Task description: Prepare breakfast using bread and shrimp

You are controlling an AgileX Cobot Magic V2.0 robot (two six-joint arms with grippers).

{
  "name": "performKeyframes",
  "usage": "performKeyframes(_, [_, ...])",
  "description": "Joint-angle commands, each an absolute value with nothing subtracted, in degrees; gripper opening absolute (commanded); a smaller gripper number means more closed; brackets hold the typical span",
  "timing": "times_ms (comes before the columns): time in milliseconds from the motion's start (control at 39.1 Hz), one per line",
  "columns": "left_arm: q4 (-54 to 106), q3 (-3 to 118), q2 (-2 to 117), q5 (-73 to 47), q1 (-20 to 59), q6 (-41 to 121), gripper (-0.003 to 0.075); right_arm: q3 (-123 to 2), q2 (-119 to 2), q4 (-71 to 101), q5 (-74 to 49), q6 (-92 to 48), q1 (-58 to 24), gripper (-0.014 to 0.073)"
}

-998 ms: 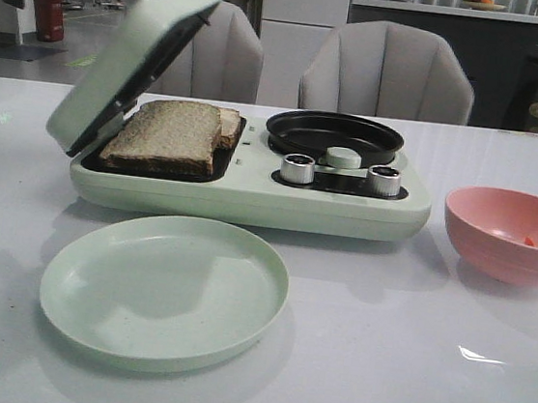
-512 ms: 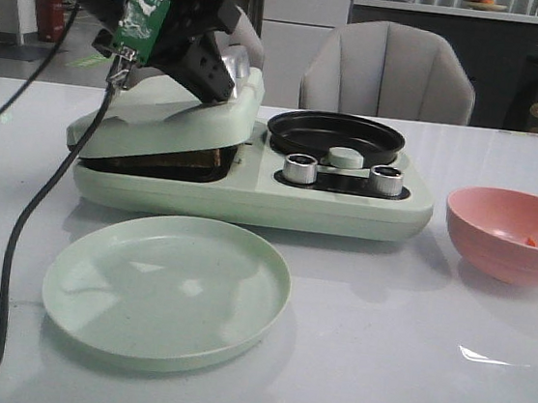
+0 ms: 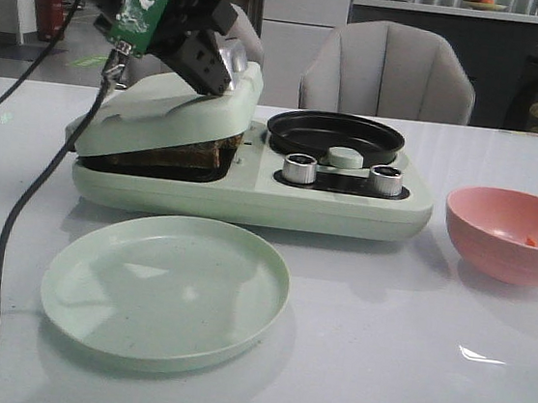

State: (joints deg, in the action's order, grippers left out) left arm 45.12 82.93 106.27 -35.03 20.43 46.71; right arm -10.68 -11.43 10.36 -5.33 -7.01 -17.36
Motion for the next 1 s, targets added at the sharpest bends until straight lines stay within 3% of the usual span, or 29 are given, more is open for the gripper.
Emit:
performKeyframes(0, [39.82, 85.36, 98.95, -33.90, 21.11, 42.71, 0.0117, -12.27, -11.88, 10.24, -0.39, -7.27, -17.09, 0.0586])
performKeyframes(384, [-1.06, 85.36, 81.73, -42.98, 21.11, 16.23, 0.0117, -12.27, -11.88, 10.24, -0.39, -7.27, -17.09, 0.0586])
performKeyframes(563, [-3.38, 82.91, 74.38, -43.90, 21.11, 14.32, 0.0117, -12.27, -11.88, 10.24, -0.39, -7.27, -17.09, 0.0586])
performKeyframes(973, [-3.89, 61.33, 53.66, -31.10, 21.11, 9.81, 0.0117, -12.27, -11.88, 10.24, -0.39, -7.27, -17.09, 0.0586])
